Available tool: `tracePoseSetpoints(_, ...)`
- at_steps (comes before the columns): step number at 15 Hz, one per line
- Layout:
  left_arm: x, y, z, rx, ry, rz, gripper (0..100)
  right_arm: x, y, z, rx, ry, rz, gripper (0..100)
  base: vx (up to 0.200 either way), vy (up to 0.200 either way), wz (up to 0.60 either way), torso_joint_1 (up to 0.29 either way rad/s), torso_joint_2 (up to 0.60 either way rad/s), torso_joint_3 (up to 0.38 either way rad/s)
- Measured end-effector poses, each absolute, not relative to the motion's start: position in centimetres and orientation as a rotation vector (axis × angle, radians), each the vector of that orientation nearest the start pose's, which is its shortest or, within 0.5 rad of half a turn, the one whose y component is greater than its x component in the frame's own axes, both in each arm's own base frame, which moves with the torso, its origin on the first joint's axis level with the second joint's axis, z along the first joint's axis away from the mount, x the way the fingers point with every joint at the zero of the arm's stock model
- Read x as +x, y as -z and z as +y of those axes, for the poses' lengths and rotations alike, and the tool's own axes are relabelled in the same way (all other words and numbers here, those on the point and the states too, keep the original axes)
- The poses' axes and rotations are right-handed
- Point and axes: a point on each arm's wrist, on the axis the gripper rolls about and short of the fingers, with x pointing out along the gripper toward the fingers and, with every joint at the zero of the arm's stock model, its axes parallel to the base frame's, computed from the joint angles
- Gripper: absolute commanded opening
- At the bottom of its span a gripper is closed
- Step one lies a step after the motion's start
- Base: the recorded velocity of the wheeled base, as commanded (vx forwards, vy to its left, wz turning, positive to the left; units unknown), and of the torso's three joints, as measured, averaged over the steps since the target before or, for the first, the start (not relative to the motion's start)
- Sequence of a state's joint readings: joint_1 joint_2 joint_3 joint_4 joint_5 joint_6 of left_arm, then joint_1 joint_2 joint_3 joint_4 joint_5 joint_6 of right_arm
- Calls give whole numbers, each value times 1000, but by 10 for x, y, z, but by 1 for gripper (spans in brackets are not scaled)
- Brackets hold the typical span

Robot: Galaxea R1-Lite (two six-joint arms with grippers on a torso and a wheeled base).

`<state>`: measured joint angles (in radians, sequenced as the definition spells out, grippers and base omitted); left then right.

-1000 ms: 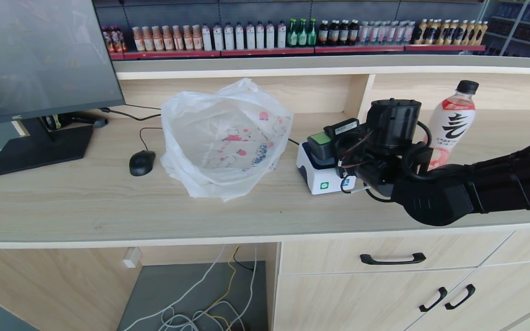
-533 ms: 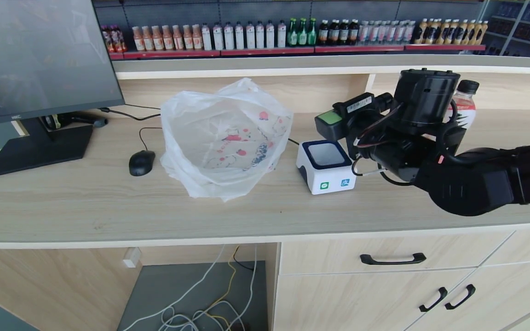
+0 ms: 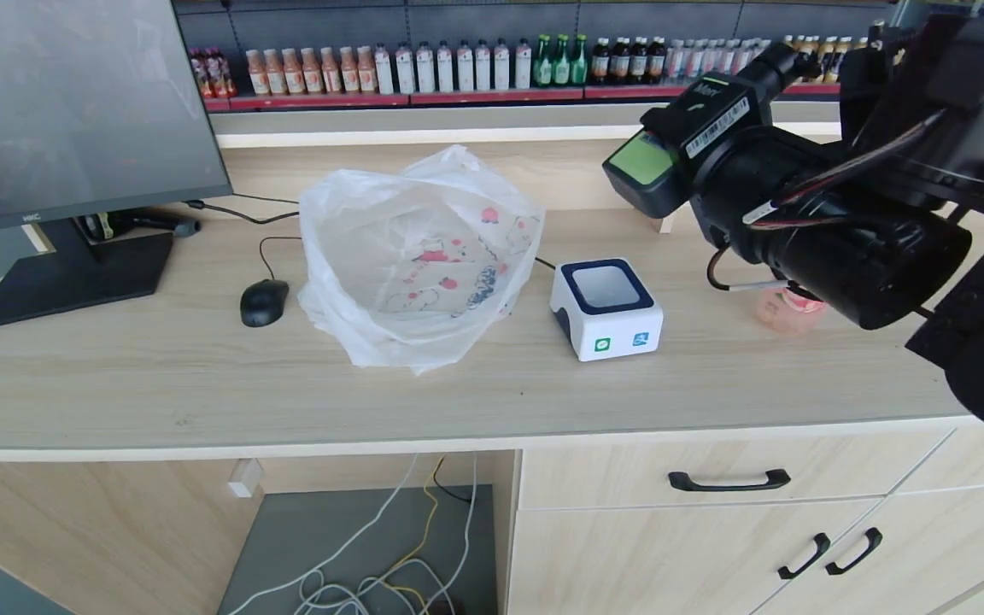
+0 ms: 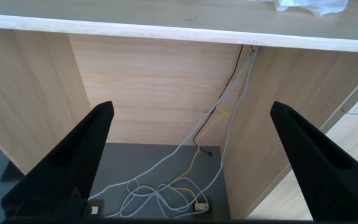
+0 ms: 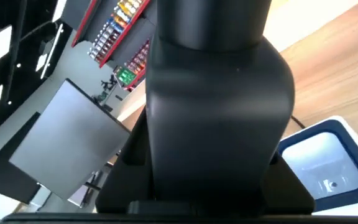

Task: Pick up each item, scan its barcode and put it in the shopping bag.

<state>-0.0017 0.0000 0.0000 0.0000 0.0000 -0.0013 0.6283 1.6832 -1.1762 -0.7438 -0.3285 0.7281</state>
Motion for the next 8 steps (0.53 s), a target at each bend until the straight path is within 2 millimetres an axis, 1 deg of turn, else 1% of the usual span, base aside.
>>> tracePoseSetpoints(2,-23,-75,0,-1,1,0,100,248,-301,174,692,-392,-169,0,0,0,0,0,0,0)
tracePoseSetpoints(4,-23,-75,0,-1,1,0,100,232,-287,164,500,-433,-216,0,0,0,0,0,0,0)
tracePoseSetpoints(6,-23,-75,0,-1,1,0,100,212,-272,149,284,-432,-237,0,0,0,0,0,0,0)
tracePoseSetpoints(8,-23,-75,0,-1,1,0,100,193,-259,133,138,-413,-237,0,0,0,0,0,0,0)
